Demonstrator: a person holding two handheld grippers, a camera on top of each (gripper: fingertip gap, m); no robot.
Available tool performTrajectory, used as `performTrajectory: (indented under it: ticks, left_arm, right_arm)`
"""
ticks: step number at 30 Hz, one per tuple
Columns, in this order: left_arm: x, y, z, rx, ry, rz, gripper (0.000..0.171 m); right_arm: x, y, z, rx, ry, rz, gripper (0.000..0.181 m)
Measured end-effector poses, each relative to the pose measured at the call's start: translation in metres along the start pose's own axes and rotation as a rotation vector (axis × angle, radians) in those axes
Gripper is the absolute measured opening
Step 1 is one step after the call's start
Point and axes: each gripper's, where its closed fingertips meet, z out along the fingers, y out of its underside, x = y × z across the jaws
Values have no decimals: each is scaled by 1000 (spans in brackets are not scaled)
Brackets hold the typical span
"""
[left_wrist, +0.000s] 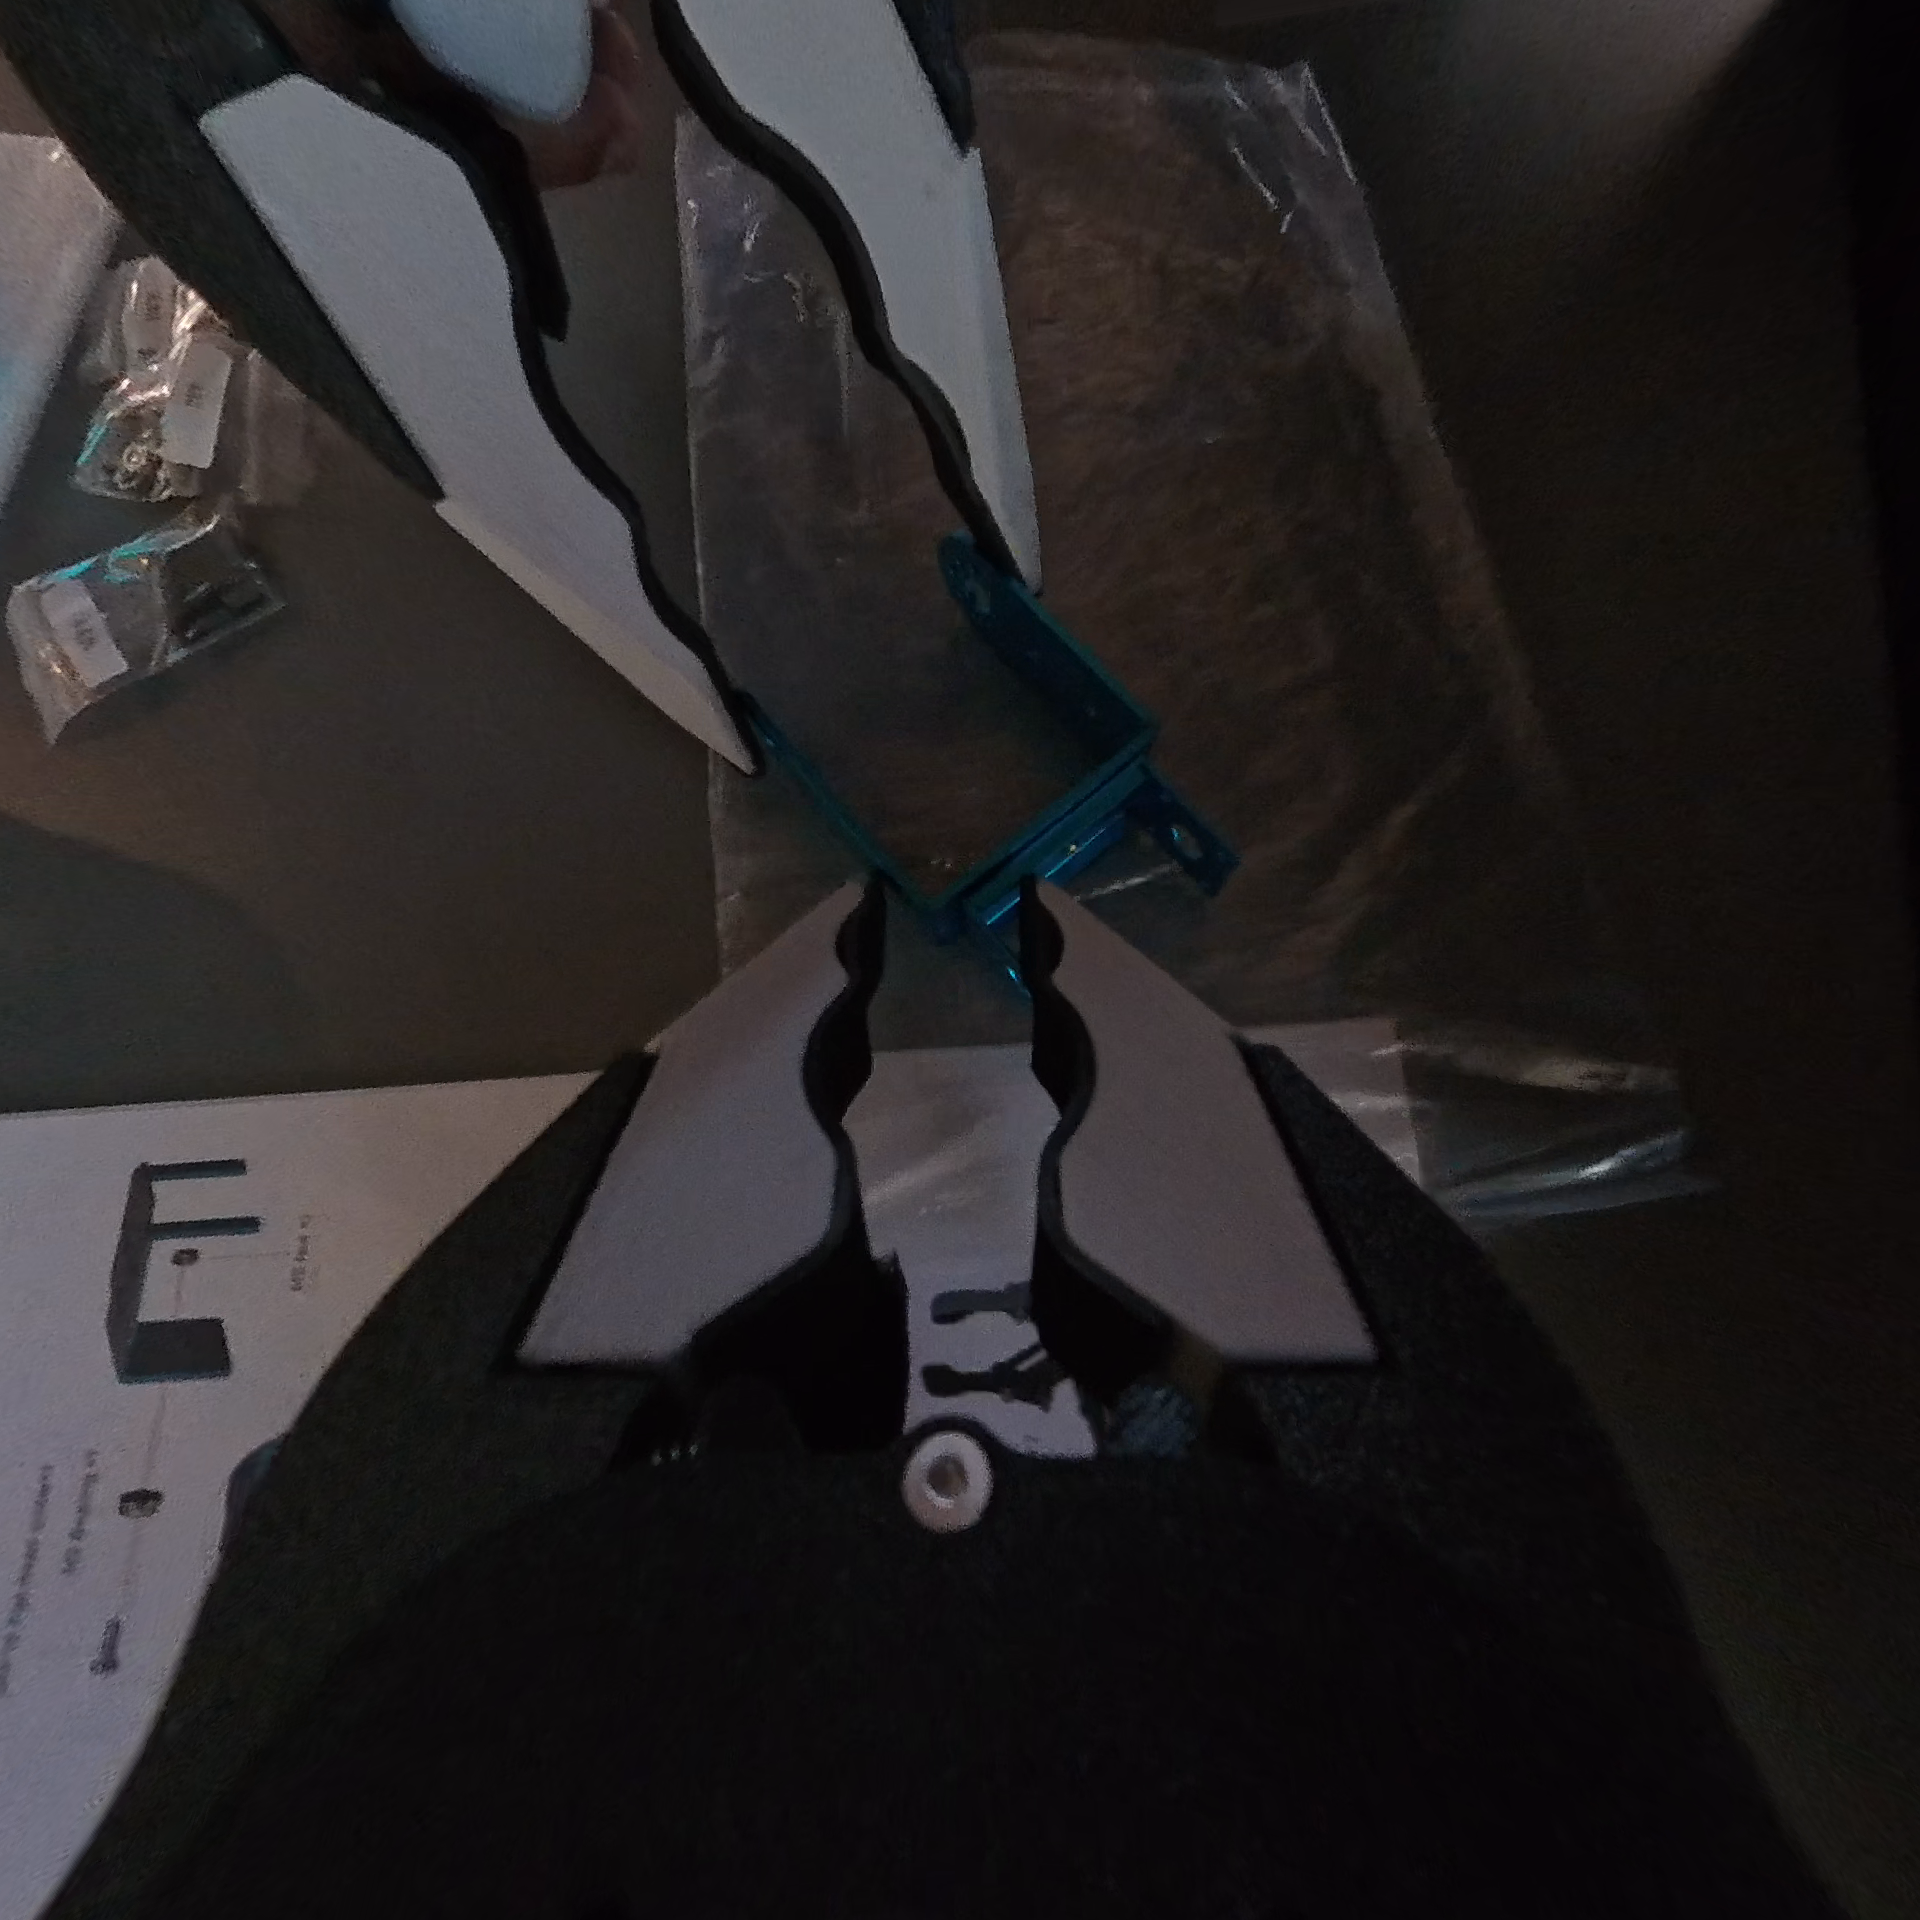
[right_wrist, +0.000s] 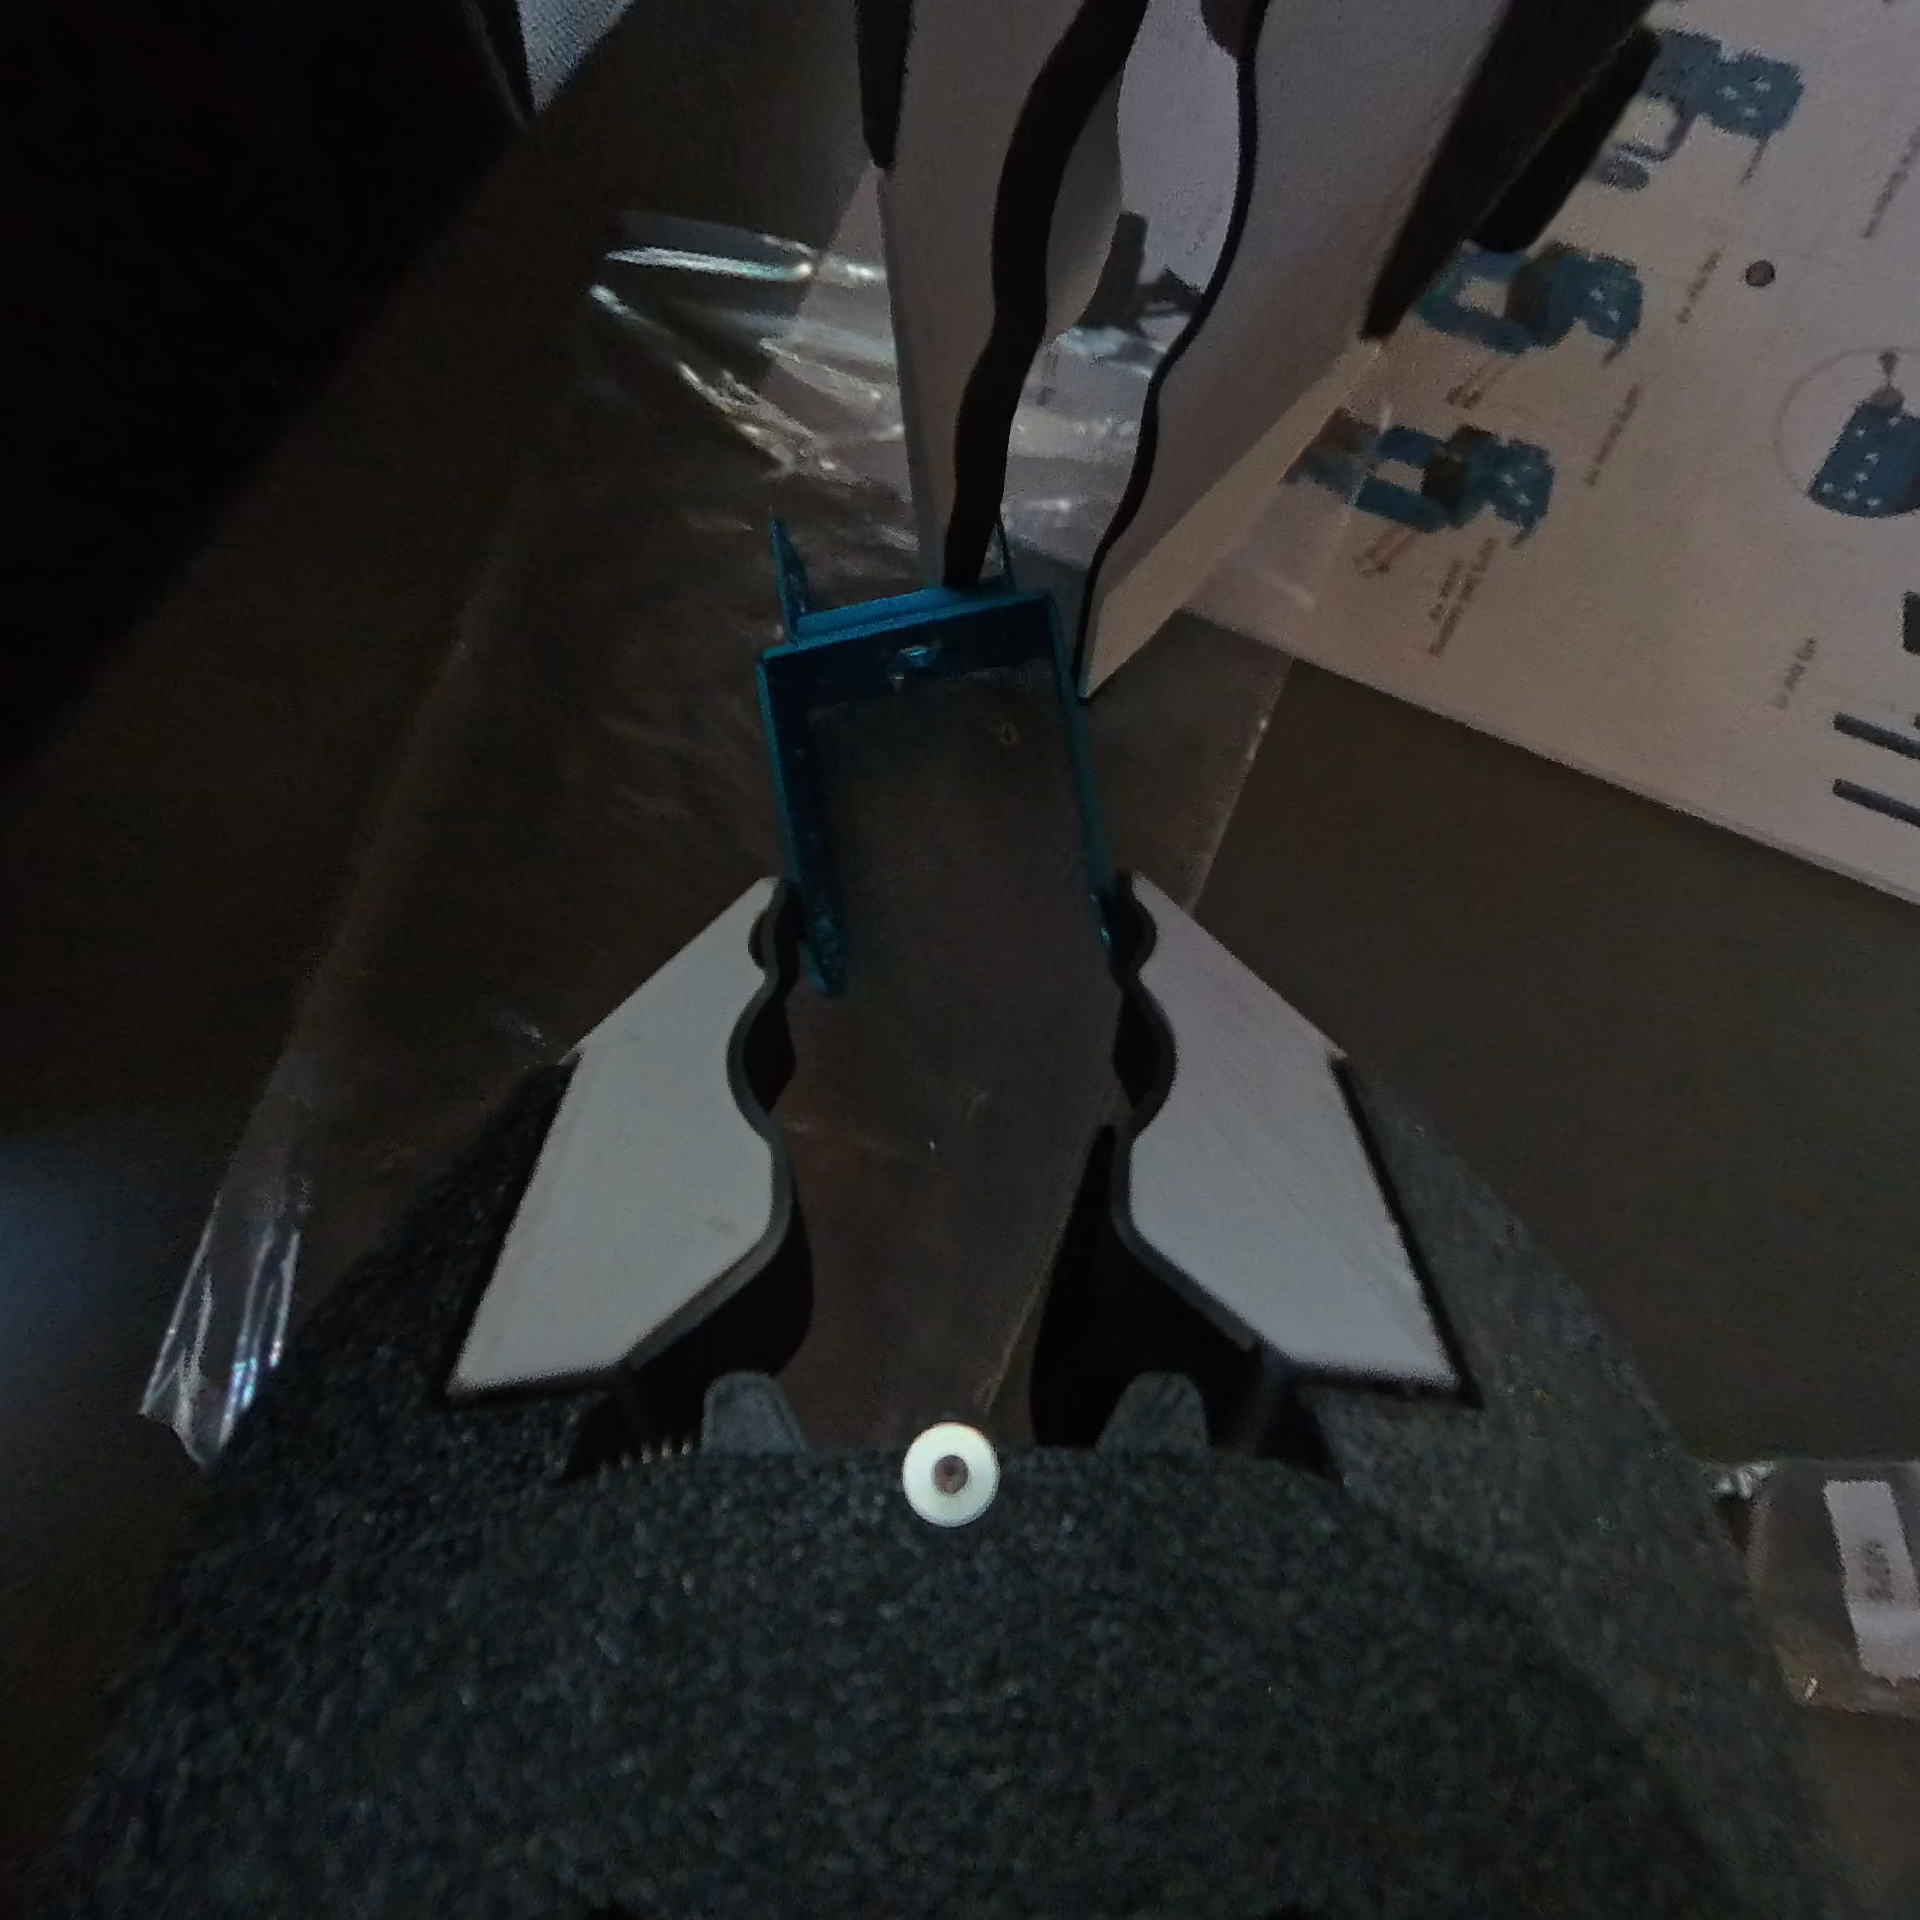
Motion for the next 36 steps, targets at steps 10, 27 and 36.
performTrajectory:
  ticks: [10,27,36]
  left_arm:
    - [37,13,-19,-34,-132,-61,24]
    - [44,27,-31,0,-256,-135,20]
    - [46,25,-29,-12,-254,-113,20]
  right_arm:
    - [-15,-31,24,13,-66,-108,62]
    - [9,-21,23,-176,28,-121,16]
    - [13,-17,31,-251,48,-112,5]
